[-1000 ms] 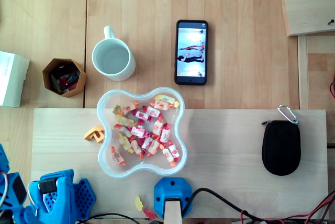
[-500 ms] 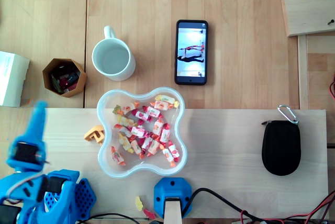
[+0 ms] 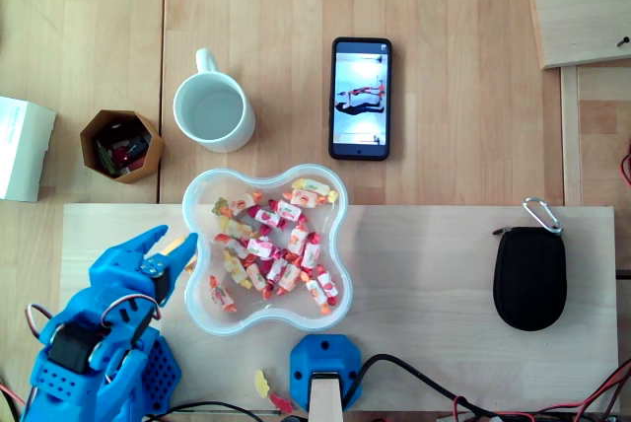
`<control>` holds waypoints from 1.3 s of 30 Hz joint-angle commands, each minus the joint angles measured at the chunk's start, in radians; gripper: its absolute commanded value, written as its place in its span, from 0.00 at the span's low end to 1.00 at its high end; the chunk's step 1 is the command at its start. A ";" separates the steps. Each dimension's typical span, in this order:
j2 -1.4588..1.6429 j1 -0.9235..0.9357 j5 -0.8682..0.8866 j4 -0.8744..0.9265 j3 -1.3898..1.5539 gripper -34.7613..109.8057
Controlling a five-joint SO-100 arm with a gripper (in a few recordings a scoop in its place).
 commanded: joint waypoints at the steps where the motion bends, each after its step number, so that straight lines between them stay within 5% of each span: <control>1: 0.026 0.014 0.025 0.014 -0.003 0.37; 11: 0.026 0.028 0.028 0.155 0.114 0.37; 28: 0.025 0.021 -0.011 0.153 -0.144 0.37; 34: 0.006 0.029 -0.388 0.143 -0.302 0.37; 39: 0.003 0.032 -0.798 -0.035 -0.334 0.37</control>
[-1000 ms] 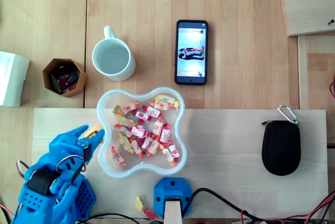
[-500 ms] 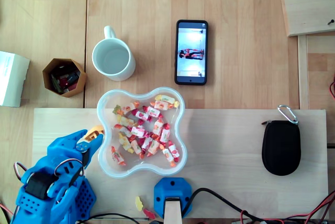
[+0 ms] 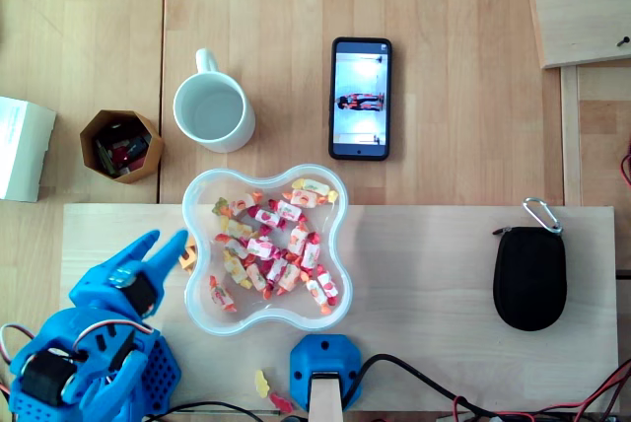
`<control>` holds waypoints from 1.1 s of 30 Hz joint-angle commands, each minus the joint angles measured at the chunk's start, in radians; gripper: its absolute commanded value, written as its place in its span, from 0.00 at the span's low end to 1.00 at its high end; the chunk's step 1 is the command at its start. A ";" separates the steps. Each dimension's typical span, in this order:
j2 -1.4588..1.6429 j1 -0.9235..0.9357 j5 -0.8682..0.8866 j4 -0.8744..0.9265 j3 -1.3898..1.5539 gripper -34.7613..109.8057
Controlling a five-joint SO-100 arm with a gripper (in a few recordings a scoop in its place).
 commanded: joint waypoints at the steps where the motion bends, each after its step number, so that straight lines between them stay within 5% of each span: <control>1: 0.006 0.012 -0.261 -0.123 -0.044 0.37; 13: 0.015 0.006 -0.767 -0.347 0.046 0.37; 33: 0.029 0.011 -0.805 -0.428 0.060 0.37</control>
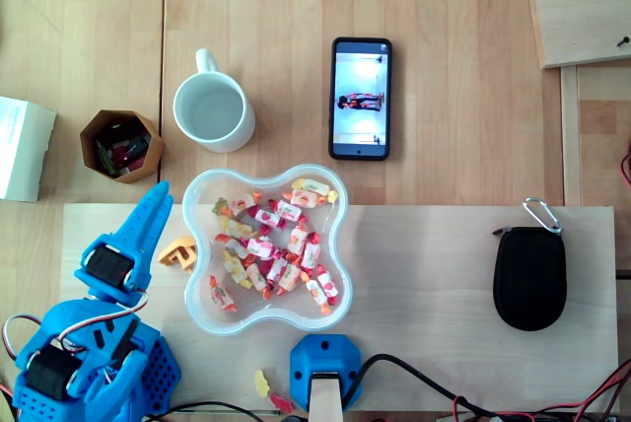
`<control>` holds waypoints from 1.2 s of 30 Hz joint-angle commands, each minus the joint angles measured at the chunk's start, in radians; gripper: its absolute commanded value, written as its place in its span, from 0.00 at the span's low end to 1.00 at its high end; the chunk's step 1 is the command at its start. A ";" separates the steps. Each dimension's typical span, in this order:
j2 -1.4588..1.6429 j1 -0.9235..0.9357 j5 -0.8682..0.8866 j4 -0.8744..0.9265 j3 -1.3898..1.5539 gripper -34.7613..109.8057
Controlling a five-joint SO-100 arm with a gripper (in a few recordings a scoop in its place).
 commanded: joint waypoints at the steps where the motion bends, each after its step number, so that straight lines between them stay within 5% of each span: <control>1: 0.023 0.009 -0.015 -0.017 -0.008 0.37; 9: -0.026 0.015 0.021 -0.003 -0.048 0.38; 16: -0.319 0.212 0.146 0.017 -0.160 0.38; 27: -0.724 0.249 0.141 0.497 -0.568 0.38; 36: -1.040 0.413 0.086 0.561 -0.634 0.38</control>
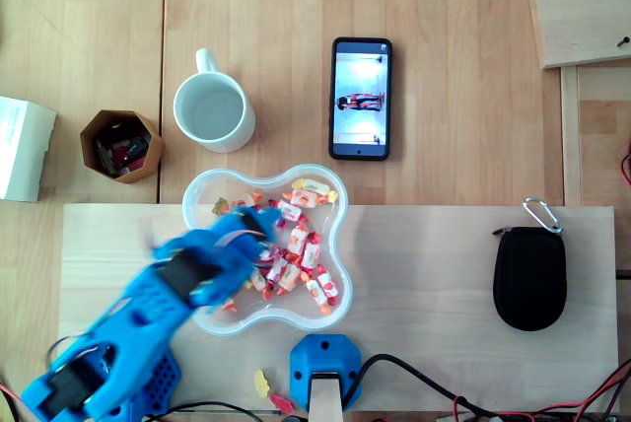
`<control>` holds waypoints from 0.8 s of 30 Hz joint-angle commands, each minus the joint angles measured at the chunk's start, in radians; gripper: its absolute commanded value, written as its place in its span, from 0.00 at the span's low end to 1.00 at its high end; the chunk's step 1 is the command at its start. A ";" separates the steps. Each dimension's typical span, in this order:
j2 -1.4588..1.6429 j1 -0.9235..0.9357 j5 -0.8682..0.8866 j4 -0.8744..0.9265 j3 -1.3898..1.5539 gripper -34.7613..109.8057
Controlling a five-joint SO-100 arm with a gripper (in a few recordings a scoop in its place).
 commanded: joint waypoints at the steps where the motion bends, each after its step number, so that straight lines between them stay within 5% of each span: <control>1: -0.034 0.046 -0.046 0.023 -0.051 0.38; 16: -0.163 0.029 -0.112 0.135 -0.032 0.38; 24: -0.213 -0.100 -0.293 0.121 -0.049 0.38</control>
